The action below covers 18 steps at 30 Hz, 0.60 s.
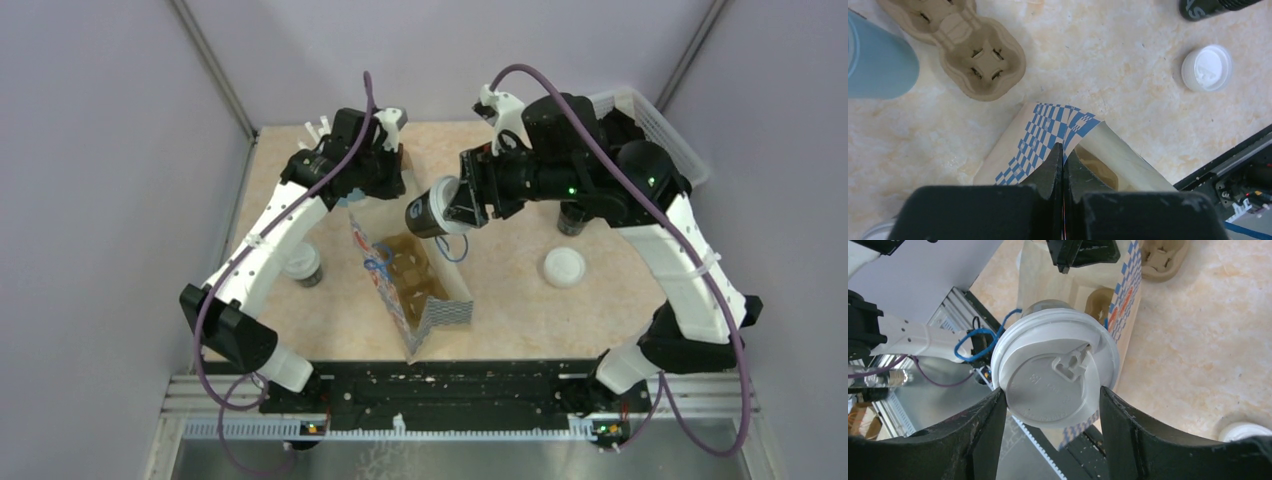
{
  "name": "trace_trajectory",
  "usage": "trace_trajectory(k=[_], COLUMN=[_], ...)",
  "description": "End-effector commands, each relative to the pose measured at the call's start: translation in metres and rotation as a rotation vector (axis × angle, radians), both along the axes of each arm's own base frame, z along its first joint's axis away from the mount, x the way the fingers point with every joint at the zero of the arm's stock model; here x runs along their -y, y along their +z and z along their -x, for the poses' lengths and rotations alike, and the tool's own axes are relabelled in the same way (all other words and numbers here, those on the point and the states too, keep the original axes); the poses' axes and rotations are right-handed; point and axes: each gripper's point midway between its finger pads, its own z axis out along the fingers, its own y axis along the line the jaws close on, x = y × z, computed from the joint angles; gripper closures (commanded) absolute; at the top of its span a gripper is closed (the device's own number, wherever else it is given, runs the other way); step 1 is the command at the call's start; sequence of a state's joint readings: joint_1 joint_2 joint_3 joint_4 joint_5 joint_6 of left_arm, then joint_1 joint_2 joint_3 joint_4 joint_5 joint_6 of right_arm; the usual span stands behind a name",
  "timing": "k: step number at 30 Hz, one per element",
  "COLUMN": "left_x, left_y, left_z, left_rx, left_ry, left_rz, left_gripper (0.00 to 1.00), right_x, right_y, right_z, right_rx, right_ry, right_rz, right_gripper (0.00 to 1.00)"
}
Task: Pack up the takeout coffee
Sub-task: Place the coffee cup on the cup tray.
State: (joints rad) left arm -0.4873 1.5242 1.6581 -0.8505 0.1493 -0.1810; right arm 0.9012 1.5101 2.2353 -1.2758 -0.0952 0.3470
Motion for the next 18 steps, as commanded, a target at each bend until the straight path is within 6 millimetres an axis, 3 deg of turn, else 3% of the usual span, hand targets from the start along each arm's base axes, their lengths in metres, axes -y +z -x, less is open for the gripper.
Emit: trace_trajectory(k=[1, 10, 18], left_x=[-0.009, -0.021, -0.036], left_y=[0.008, 0.009, 0.019], left_z=[-0.002, -0.008, -0.018], left_rx=[-0.020, -0.061, -0.075], left_ry=[0.124, 0.310, 0.409], left_rz=[0.011, 0.038, 0.133], left_gripper=[1.00, 1.00, 1.00], right_x=[-0.012, -0.032, -0.020], right_y=[0.018, -0.006, -0.013], right_z=[0.008, 0.009, 0.003], right_rx=[0.027, -0.025, -0.010], right_ry=[0.078, 0.117, 0.077], right_rz=[-0.056, 0.020, 0.094], right_gripper=[0.39, 0.40, 0.40])
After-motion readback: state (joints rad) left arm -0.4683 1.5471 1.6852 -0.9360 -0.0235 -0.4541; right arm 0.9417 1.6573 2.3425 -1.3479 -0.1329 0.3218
